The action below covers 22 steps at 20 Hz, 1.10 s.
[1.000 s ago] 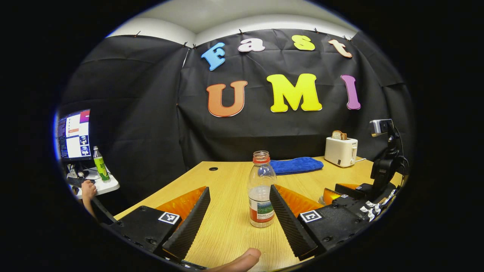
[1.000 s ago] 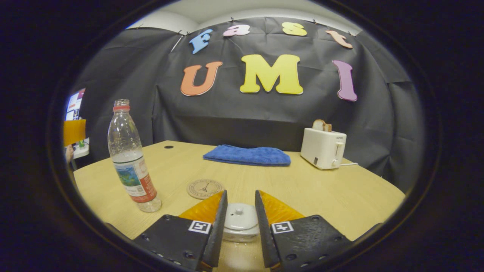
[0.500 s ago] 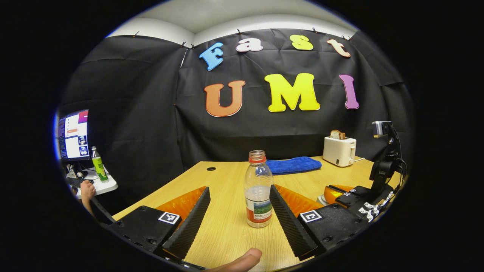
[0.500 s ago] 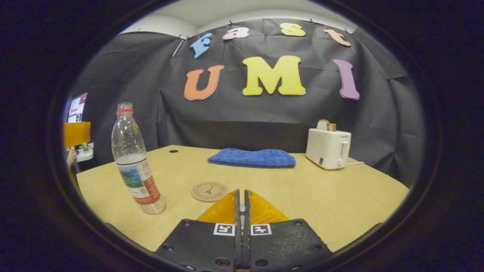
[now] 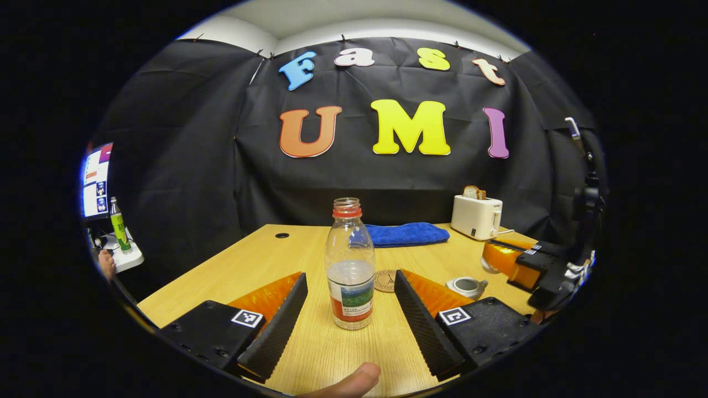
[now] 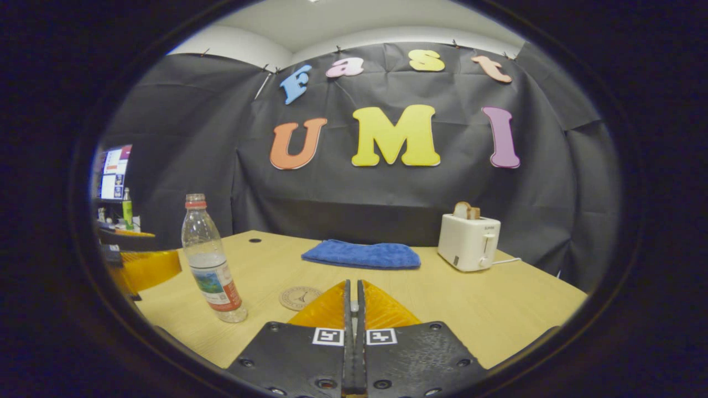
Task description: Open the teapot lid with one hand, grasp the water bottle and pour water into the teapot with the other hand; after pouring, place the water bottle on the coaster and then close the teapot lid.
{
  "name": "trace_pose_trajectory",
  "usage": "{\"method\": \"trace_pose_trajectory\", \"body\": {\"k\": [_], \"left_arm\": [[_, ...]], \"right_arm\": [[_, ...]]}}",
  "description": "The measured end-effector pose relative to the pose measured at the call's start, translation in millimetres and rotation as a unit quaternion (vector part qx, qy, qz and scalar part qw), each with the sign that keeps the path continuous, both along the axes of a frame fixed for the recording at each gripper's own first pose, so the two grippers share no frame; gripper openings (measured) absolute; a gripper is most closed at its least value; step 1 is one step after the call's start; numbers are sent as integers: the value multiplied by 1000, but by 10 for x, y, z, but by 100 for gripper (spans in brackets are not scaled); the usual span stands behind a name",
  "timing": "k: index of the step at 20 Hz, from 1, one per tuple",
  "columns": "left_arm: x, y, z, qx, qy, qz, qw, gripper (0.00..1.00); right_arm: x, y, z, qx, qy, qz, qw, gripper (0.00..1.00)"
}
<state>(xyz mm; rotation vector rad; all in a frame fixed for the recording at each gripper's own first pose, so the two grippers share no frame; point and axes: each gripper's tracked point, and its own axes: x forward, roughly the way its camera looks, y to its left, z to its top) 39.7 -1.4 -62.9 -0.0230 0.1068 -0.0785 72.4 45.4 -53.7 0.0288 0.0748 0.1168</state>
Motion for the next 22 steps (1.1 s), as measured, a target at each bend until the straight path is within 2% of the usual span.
{"method": "trace_pose_trajectory", "body": {"k": [5,7,13,18,21,22], "left_arm": [[155,-97,-275,17,-8,-28,999,99],[236,-91,-315,12,-15,-26,999,99],[469,-90,-333,-11,-33,-28,999,99],[710,6,-408,-2,-25,-20,999,99],[760,-54,-391,-5,-27,-34,999,92],[753,-86,-373,-5,-28,-40,999,83]], "right_arm": [[-312,-473,131,-13,-6,-26,1000,0],[-392,-595,137,-18,-5,-32,999,0],[-451,-750,39,-19,12,-29,999,0],[-445,-869,113,-6,7,-39,999,0],[-463,-871,138,1,2,-42,999,0],[-463,-868,131,-2,2,-42,999,0]]}}
